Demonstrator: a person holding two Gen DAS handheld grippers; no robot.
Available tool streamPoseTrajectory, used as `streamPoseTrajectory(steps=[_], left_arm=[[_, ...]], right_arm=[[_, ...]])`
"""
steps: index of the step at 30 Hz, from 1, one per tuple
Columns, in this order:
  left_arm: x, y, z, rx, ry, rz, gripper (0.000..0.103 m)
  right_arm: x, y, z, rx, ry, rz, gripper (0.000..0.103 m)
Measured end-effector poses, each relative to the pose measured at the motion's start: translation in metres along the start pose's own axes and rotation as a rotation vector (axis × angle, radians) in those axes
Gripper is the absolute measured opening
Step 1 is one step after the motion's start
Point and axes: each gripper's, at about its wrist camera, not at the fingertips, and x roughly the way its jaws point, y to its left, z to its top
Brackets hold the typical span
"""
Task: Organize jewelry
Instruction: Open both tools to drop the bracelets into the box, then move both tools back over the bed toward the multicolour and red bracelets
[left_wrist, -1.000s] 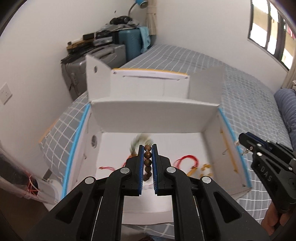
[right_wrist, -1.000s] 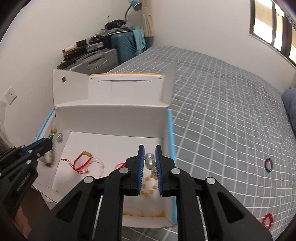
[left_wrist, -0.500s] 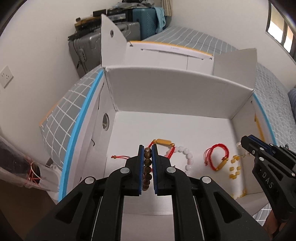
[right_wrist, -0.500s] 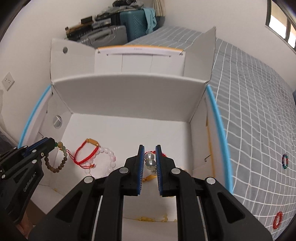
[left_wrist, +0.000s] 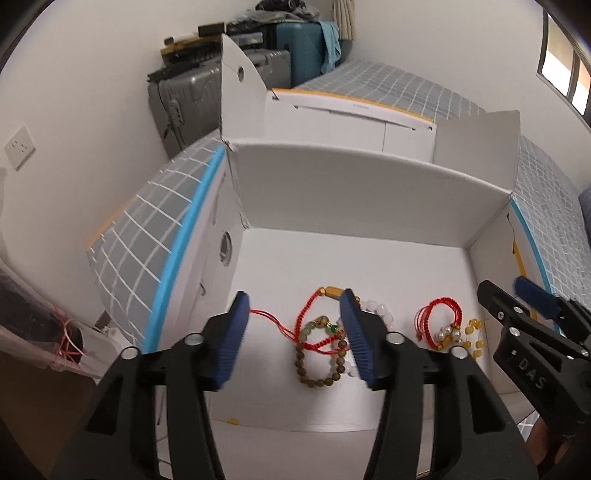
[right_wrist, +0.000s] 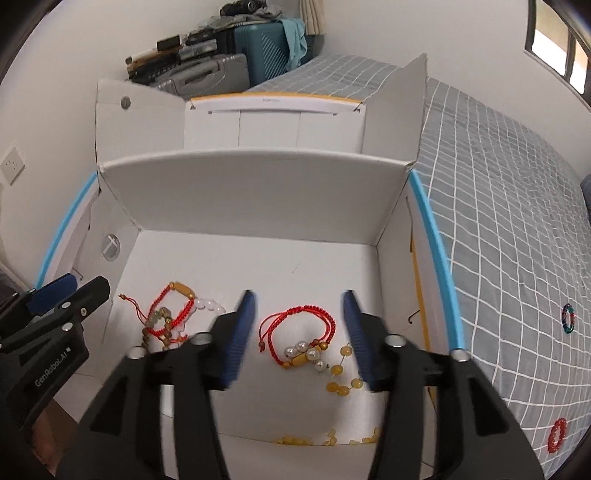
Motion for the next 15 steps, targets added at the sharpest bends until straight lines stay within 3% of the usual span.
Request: streamPoseTrajectory(steps=[5, 11, 15], left_arm=[[-0.008, -0.001, 0.002, -0.006, -0.025, 0.004, 0.072], [-0.018, -0.008, 0.004, -0.009, -0.057, -0.004, 0.089], [-0.024, -0.022, 0.004, 0.016, -0.071, -0.015, 0.095]], right_arm=[[-0.013, -0.012, 0.003, 0.028, -0.027, -0.003, 0.08], [-0.024, -0.036, 0.006, 0.067, -0.051, -0.025, 0.09], [-0.028, -0.054, 0.006, 0.079, -0.062, -0.055, 0.093]])
